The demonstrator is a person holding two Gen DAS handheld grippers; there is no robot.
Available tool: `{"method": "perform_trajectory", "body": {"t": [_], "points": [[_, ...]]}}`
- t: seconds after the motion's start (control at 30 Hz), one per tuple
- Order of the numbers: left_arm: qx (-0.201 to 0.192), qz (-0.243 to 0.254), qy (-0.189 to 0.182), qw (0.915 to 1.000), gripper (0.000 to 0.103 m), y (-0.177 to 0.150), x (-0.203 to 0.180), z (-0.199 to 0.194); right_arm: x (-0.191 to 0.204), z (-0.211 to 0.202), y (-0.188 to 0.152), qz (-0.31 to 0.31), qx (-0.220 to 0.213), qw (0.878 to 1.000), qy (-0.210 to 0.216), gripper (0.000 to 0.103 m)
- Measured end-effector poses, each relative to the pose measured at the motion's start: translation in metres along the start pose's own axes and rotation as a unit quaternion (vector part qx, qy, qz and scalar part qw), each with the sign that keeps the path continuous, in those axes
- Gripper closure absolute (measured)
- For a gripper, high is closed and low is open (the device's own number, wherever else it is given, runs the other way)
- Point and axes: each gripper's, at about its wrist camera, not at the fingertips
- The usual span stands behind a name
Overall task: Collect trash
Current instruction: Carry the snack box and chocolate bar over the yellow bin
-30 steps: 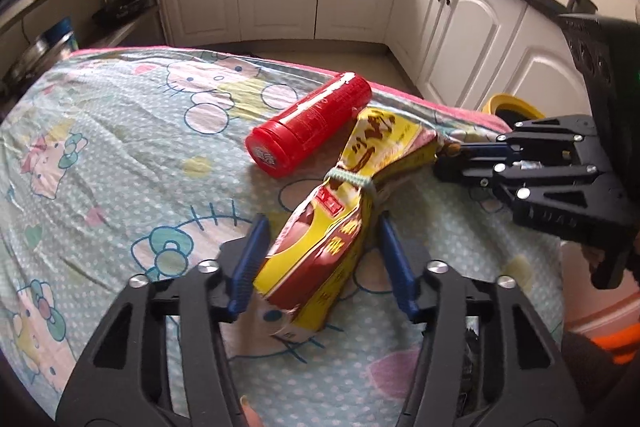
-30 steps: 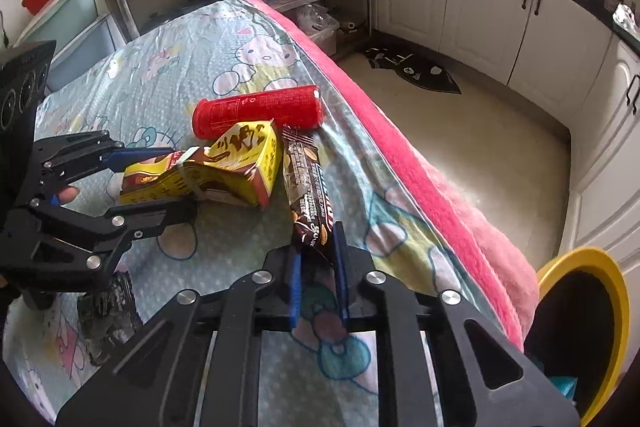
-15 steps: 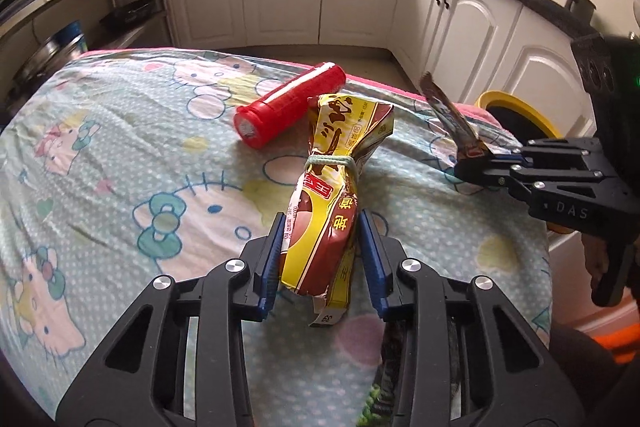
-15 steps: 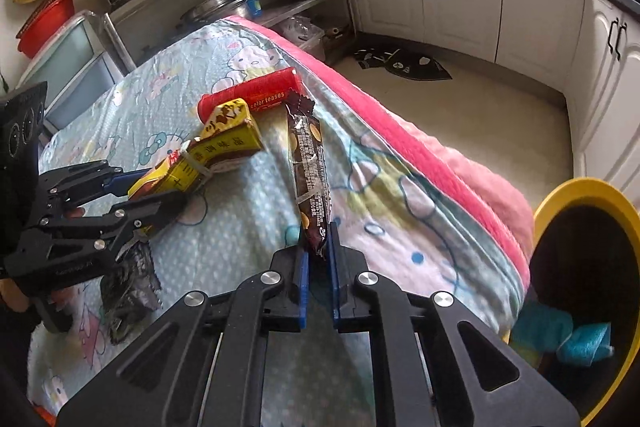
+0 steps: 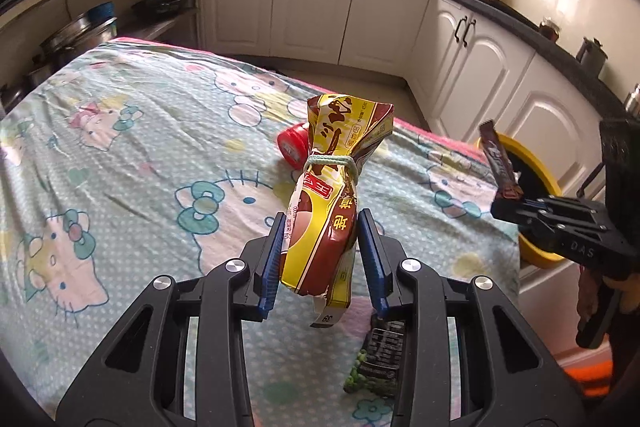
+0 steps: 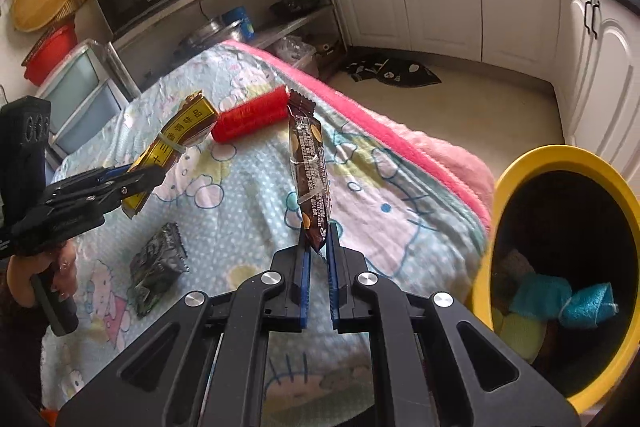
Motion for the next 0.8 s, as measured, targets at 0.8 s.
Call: {"method": "perform_trajectory", "body": {"t": [0.8], "points": [[-0.034,0.023,-0.06,0.9973,0.074,0.032,-0.084,-0.012,-0.064,-0.101,-0.007,0.061,-0.092,0.992,-0.064,0.095]]}}
Point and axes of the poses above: each gripper's, at about its wrist camera, not at the fingertips, and z roughly the way its jaws point, x to its left, y to its top, and after that the axes turned 1 degree about -x, right-handed
